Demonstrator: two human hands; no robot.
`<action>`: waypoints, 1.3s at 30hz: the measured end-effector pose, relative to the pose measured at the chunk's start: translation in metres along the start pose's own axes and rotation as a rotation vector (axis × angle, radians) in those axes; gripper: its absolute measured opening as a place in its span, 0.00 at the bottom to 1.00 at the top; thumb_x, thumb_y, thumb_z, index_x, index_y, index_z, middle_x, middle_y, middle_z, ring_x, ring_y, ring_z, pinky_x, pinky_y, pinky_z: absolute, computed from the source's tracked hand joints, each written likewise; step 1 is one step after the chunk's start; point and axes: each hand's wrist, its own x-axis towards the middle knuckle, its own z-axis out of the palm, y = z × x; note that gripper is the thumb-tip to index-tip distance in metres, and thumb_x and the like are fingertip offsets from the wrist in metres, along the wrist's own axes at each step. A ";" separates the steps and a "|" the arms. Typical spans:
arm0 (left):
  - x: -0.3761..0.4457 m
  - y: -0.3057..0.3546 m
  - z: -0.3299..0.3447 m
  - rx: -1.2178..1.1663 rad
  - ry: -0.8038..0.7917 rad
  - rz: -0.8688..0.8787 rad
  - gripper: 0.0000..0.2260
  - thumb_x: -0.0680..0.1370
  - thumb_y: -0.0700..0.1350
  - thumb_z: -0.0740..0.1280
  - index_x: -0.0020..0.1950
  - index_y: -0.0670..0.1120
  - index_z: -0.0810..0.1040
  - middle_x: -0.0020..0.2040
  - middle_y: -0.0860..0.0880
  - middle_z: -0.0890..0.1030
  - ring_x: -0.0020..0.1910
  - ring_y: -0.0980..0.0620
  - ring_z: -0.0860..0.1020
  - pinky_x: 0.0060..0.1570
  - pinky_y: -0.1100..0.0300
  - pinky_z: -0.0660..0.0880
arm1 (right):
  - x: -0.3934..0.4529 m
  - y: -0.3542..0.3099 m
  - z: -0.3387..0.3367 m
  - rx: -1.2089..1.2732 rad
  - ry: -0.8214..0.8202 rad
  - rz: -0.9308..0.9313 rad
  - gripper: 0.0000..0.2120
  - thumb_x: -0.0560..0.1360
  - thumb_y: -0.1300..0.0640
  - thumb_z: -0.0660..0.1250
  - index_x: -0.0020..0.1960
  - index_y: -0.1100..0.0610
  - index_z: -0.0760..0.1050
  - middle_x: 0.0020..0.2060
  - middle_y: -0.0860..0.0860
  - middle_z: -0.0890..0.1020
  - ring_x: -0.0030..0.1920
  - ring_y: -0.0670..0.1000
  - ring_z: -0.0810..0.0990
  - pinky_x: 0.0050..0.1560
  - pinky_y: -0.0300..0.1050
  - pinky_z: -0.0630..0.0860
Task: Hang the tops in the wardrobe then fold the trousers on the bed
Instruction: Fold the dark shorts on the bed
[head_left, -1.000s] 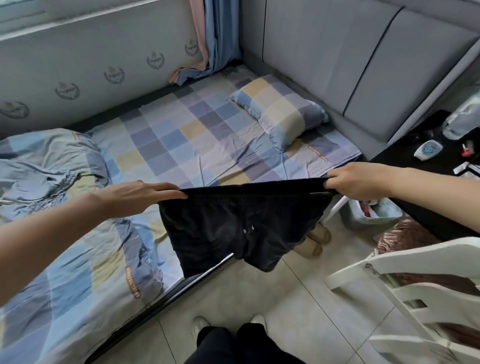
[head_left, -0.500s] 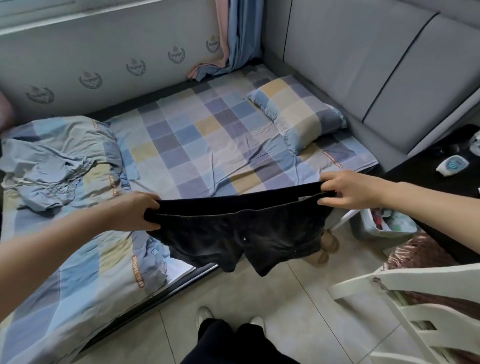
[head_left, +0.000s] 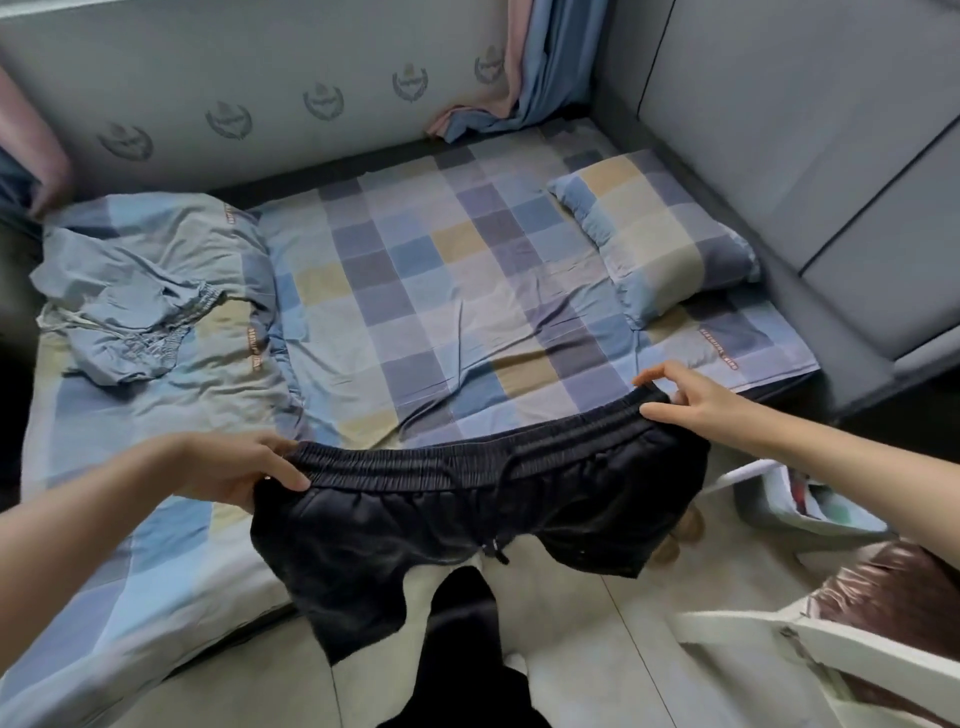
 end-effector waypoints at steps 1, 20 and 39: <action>0.007 0.004 -0.011 0.024 0.009 -0.018 0.30 0.66 0.40 0.79 0.65 0.38 0.73 0.60 0.37 0.81 0.57 0.38 0.81 0.47 0.50 0.82 | 0.015 -0.002 -0.003 0.029 0.002 0.012 0.10 0.76 0.52 0.68 0.56 0.47 0.73 0.31 0.44 0.72 0.28 0.37 0.72 0.31 0.28 0.67; 0.404 0.148 -0.276 -0.095 0.986 0.258 0.30 0.79 0.48 0.66 0.78 0.44 0.59 0.67 0.42 0.74 0.64 0.43 0.74 0.60 0.52 0.70 | 0.561 0.058 0.010 -0.025 0.506 0.293 0.14 0.79 0.55 0.62 0.62 0.59 0.71 0.54 0.60 0.77 0.56 0.56 0.76 0.54 0.45 0.68; 0.531 -0.141 -0.132 -0.155 0.960 -0.269 0.23 0.72 0.40 0.75 0.62 0.36 0.71 0.58 0.37 0.79 0.57 0.37 0.77 0.57 0.46 0.74 | 0.451 0.197 0.391 0.239 -0.333 0.735 0.28 0.75 0.48 0.67 0.70 0.59 0.64 0.61 0.54 0.75 0.62 0.52 0.75 0.61 0.42 0.69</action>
